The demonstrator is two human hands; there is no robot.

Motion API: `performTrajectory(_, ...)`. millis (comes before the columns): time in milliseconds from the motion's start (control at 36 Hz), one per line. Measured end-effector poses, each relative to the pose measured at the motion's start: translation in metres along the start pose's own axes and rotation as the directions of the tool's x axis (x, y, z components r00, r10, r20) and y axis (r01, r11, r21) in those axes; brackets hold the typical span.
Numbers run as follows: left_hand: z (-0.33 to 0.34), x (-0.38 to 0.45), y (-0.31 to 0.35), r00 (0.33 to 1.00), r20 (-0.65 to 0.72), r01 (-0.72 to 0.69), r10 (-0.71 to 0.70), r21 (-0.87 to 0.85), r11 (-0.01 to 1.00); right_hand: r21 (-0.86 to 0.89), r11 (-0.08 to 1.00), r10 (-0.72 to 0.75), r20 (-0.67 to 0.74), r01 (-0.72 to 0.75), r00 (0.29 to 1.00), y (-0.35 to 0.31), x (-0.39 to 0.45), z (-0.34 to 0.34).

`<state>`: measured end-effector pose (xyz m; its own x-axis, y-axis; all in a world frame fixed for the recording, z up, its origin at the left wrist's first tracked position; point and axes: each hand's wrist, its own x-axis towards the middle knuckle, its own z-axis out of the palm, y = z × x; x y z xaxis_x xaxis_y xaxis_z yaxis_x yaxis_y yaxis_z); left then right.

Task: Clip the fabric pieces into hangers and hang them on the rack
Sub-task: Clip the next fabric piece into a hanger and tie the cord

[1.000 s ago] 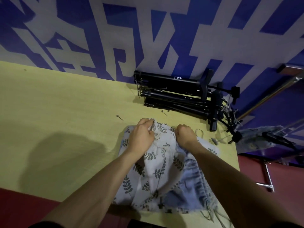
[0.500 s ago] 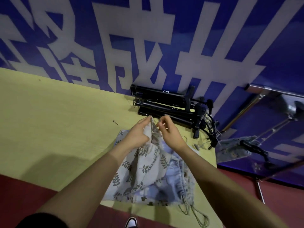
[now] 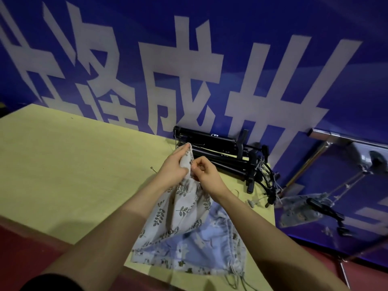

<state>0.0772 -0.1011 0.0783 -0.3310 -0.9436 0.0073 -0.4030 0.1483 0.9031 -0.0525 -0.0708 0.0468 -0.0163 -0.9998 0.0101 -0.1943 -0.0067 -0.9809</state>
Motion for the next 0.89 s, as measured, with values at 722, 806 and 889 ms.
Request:
performTrajectory(722,-0.022,-0.008,-0.026,0.993,0.053,0.086,-0.102,0.245,0.966,-0.253,0.955,-0.143,0.06,0.153,0.988,0.007,-0.01,0.02)
performTrajectory(806,-0.019,-0.007,-0.022,0.994,0.058,0.076,-0.092,0.234,0.969,-0.245,0.954,-0.19,-0.058,0.171,0.98,0.005,-0.011,0.016)
performTrajectory(889,-0.016,-0.005,-0.017,0.994,0.077,0.054,-0.072,0.218,0.974,-0.254,0.953,-0.209,-0.164,0.163,0.964,0.006,-0.009,0.012)
